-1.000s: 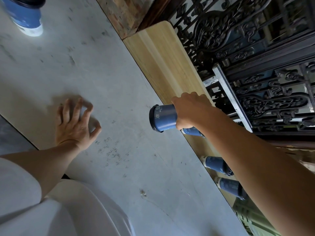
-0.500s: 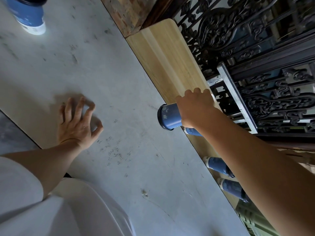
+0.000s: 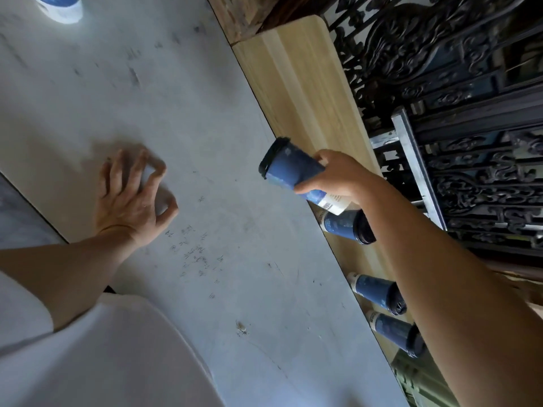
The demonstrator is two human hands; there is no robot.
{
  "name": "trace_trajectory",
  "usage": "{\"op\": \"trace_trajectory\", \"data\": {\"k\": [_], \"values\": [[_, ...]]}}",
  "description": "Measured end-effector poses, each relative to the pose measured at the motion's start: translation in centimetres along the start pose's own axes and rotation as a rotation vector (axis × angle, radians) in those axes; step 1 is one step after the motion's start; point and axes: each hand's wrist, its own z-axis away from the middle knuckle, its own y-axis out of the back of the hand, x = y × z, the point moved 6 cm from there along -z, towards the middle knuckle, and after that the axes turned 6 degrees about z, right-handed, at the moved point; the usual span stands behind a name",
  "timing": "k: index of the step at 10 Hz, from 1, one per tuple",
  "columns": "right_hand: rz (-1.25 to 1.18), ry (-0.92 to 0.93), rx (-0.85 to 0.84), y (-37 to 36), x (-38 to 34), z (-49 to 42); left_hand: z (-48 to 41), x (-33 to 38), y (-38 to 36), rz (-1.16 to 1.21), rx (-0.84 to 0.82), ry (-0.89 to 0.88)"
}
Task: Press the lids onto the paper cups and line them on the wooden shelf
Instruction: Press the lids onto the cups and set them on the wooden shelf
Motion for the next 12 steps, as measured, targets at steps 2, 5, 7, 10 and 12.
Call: {"op": "trace_trajectory", "data": {"k": [2, 5, 7, 10, 12], "values": [[-0.502, -0.142, 0.317, -0.9, 3.1, -5.1, 0.0, -0.1, -0.1, 0.034, 0.025, -0.005], [-1.174, -0.251, 0.612, -3.3, 4.3, -9.6, 0.1, -0.1, -0.2, 0.049, 0.019, -0.018], [-1.228, -0.226, 0.616, -5.9, 3.9, -14.1, 0.2, -0.5, -0.6, 0.050, 0.058, -0.038], [-1.516, -0.294, 0.610, -6.7, 0.4, -11.9, 0.2, -0.3, -0.4, 0.005, 0.072, -0.054], [-1.597, -0.336, 0.521, -7.6, 0.5, -12.7, 0.2, -0.3, -0.3, -0.001, 0.050, -0.051]]}}
